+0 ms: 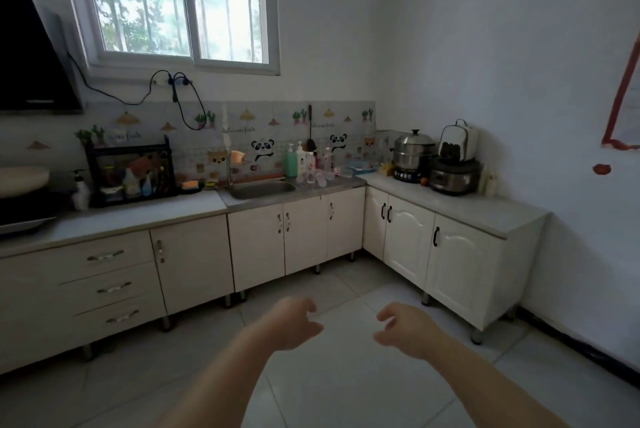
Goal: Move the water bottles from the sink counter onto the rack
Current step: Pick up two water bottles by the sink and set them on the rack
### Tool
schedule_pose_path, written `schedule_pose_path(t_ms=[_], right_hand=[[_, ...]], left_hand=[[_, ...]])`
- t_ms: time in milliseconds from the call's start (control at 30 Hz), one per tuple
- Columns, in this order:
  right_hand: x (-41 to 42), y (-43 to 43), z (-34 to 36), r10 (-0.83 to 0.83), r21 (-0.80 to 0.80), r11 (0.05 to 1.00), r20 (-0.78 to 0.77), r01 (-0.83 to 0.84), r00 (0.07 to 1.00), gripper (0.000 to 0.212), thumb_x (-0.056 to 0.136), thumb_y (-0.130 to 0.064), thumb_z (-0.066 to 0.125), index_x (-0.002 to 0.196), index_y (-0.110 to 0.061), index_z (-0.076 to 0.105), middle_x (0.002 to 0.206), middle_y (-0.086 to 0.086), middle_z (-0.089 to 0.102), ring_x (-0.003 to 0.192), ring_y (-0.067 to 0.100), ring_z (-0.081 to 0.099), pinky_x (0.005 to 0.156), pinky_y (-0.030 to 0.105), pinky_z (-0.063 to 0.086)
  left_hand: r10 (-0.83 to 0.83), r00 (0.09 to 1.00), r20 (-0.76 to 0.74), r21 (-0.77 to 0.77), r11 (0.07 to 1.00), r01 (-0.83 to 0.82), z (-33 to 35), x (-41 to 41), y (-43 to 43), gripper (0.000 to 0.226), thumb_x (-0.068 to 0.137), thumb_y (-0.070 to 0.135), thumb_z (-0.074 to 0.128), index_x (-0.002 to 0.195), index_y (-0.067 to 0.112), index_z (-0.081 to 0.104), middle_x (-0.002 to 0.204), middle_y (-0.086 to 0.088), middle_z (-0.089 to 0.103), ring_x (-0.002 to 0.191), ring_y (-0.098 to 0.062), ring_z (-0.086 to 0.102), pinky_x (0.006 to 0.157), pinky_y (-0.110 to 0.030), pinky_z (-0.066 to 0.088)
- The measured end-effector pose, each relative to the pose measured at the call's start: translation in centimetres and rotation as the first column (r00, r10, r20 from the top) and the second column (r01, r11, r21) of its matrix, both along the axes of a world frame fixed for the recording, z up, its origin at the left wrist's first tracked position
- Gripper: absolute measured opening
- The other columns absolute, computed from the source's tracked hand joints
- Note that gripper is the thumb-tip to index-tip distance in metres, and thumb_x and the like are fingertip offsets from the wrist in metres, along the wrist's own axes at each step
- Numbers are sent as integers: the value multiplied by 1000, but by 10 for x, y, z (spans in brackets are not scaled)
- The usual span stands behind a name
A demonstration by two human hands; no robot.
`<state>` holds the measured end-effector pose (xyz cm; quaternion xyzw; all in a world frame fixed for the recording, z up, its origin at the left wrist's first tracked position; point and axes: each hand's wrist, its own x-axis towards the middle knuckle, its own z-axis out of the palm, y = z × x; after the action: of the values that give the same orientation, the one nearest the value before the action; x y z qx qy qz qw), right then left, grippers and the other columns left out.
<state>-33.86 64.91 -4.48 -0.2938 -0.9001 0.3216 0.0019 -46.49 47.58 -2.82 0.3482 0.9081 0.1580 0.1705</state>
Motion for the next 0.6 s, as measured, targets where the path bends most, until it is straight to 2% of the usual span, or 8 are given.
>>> schedule_pose_path(t_ms=[100,200,267,400,600], right_hand=[[-38,37,1,29,-9,1000,15,-29,999,48,85,-33,64,127,-16,50,126,6,55,93,13,52,70,19,43],[-76,70,-6,27,-31,999,19,-27,999,49,84,-34,64,128,-16,51,126,6,55,91,13,53,60,13,41],[-105,94,-10,29,-39,999,18,-28,999,49,84,-33,64,128,-16,51,126,6,56,91,14,54,59,14,40],[-170,138,-16,25,-41,999,37,-24,999,49,84,-31,64,129,-15,51,127,8,55,94,15,53,75,23,45],[-289,209,-9,32,-9,999,81,-31,996,49,85,-30,62,131,-14,49,131,7,54,109,18,57,85,24,45]], left_hand=[[-21,999,28,-26,999,22,1,-31,37,48,90,36,55,132,16,45,132,-9,51,118,-24,51,100,-32,44],[-6,1000,18,-38,999,7,-4,-73,70,47,90,36,54,131,16,45,131,-10,52,116,-24,53,97,-32,45],[4,999,35,-28,1000,-3,-10,-104,94,48,89,37,55,132,17,45,131,-9,52,115,-23,53,97,-31,45],[-8,999,39,-49,999,10,-21,-169,141,50,89,38,54,133,17,43,133,-8,50,117,-22,51,98,-31,43],[0,998,62,-35,999,3,-19,-292,212,49,90,34,53,134,15,42,134,-8,49,119,-24,50,99,-30,41]])
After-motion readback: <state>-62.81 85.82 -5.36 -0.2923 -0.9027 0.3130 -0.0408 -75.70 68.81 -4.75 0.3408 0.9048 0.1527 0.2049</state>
